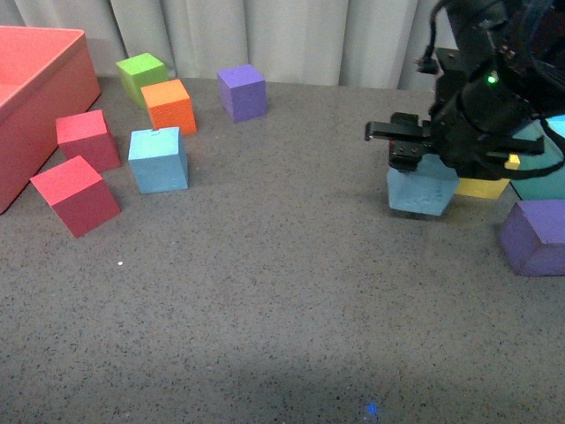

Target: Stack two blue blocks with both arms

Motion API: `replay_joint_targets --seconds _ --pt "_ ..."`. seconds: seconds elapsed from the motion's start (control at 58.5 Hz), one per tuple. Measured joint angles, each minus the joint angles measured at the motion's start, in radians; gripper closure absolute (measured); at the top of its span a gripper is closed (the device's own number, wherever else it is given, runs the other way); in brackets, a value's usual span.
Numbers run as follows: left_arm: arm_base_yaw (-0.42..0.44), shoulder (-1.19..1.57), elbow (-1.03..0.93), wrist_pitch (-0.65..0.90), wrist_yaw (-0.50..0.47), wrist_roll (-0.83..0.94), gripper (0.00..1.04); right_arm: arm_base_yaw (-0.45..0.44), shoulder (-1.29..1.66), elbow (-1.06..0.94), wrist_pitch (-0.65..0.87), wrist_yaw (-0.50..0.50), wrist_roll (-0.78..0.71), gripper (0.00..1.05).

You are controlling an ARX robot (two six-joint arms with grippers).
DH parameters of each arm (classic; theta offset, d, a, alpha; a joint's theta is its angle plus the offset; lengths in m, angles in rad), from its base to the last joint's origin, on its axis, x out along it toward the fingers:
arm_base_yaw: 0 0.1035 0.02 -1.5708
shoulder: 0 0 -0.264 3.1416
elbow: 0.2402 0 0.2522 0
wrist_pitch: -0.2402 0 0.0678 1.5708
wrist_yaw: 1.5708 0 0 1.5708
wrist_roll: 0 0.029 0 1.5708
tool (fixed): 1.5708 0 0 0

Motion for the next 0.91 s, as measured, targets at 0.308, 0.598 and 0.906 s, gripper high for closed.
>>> replay_joint_targets --seconds 0.308,0.598,0.906 --pt "0.0 0.0 0.0 0.0 0.0 0.0 0.07 0.099 0.084 0.151 -0.056 -0.018 0.001 0.57" --pt "0.0 0.0 0.0 0.0 0.0 0.0 0.07 0.15 0.167 0.243 -0.099 -0.006 0.002 0.57" --pt "0.0 0.0 0.0 0.0 0.0 0.0 0.07 0.177 0.196 0.289 -0.137 -0.013 0.021 0.57"
